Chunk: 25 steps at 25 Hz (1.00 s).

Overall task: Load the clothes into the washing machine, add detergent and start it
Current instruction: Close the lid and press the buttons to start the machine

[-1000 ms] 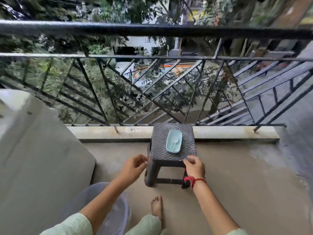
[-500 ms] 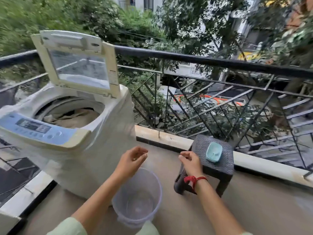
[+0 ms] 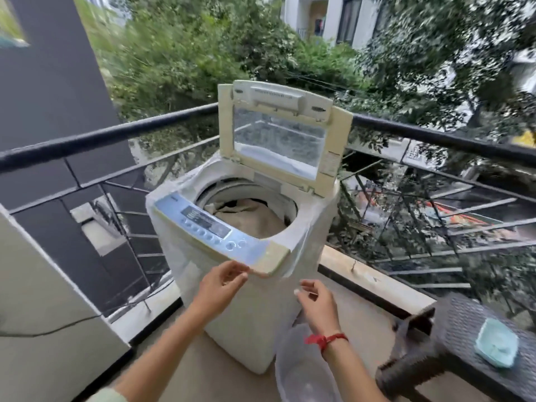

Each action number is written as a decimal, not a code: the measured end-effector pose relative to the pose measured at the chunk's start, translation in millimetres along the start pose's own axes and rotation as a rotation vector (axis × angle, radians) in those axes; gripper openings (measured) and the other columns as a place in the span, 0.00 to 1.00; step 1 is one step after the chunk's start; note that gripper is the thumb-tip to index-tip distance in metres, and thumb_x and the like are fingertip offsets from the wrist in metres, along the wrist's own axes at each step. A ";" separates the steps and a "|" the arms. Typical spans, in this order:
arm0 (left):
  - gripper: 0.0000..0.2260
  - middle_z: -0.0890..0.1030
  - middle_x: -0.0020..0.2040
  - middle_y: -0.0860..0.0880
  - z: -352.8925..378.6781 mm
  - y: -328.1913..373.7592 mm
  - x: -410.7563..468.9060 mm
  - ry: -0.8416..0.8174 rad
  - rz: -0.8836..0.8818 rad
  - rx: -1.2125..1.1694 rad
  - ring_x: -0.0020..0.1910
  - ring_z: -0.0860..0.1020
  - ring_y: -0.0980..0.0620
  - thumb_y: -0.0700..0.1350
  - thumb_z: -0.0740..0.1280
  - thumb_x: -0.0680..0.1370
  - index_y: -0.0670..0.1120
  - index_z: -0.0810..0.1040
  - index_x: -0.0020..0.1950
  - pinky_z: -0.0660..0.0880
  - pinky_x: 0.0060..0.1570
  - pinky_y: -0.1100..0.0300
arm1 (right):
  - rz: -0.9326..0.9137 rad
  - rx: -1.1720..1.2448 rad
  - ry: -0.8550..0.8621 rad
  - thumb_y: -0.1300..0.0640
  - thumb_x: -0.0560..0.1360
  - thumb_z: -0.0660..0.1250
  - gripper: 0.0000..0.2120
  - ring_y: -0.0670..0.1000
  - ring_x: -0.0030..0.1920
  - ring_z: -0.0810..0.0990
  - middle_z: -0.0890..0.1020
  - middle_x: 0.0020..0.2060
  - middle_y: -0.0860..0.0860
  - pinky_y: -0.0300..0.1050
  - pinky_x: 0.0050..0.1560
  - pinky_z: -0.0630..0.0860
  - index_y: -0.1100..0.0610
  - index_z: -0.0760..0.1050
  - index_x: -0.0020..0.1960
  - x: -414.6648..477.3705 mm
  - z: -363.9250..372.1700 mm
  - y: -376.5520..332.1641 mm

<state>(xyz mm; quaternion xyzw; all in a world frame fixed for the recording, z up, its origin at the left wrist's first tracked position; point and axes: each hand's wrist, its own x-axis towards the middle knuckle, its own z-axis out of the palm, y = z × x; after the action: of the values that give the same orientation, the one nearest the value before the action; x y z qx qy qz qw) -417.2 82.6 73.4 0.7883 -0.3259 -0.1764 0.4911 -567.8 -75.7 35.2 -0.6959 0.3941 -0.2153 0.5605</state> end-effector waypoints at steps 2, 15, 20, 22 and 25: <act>0.06 0.82 0.42 0.62 -49.5 -23.9 17.9 0.009 0.004 0.049 0.43 0.79 0.64 0.54 0.67 0.71 0.57 0.79 0.45 0.73 0.44 0.68 | -0.030 0.036 -0.007 0.63 0.70 0.70 0.11 0.51 0.48 0.78 0.80 0.44 0.50 0.47 0.54 0.75 0.48 0.74 0.43 15.7 53.7 -24.5; 0.17 0.79 0.55 0.48 -163.4 -30.3 241.4 -0.095 0.351 0.365 0.56 0.75 0.52 0.52 0.65 0.73 0.46 0.77 0.58 0.65 0.51 0.67 | -0.253 -0.001 0.202 0.61 0.72 0.69 0.09 0.43 0.48 0.74 0.78 0.50 0.50 0.41 0.53 0.70 0.49 0.76 0.47 153.9 174.9 -131.7; 0.14 0.76 0.59 0.51 -178.3 3.9 345.1 -0.136 0.479 0.437 0.61 0.72 0.52 0.49 0.65 0.75 0.50 0.75 0.60 0.67 0.61 0.58 | -0.351 -0.023 0.412 0.60 0.71 0.70 0.10 0.51 0.53 0.75 0.77 0.50 0.50 0.42 0.55 0.69 0.48 0.75 0.48 240.3 167.0 -186.4; 0.14 0.75 0.59 0.51 -185.5 21.3 383.8 -0.097 0.544 0.450 0.61 0.71 0.52 0.47 0.66 0.76 0.50 0.74 0.61 0.67 0.60 0.58 | -0.418 -0.125 0.514 0.60 0.71 0.70 0.10 0.52 0.56 0.73 0.75 0.50 0.50 0.43 0.58 0.67 0.53 0.76 0.51 271.1 157.5 -215.9; 0.16 0.74 0.61 0.49 -188.0 42.0 434.2 -0.041 0.605 0.459 0.62 0.71 0.51 0.48 0.67 0.76 0.49 0.73 0.64 0.65 0.57 0.61 | -0.508 -0.311 0.707 0.60 0.70 0.70 0.12 0.57 0.56 0.72 0.76 0.53 0.56 0.49 0.58 0.67 0.56 0.76 0.53 316.1 141.6 -255.4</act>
<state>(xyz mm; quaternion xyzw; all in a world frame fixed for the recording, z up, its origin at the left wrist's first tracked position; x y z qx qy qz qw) -4.0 -104.6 214.6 0.7422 -0.5848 0.0383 0.3250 -195.8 -223.3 193.4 -0.7300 0.4059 -0.5082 0.2099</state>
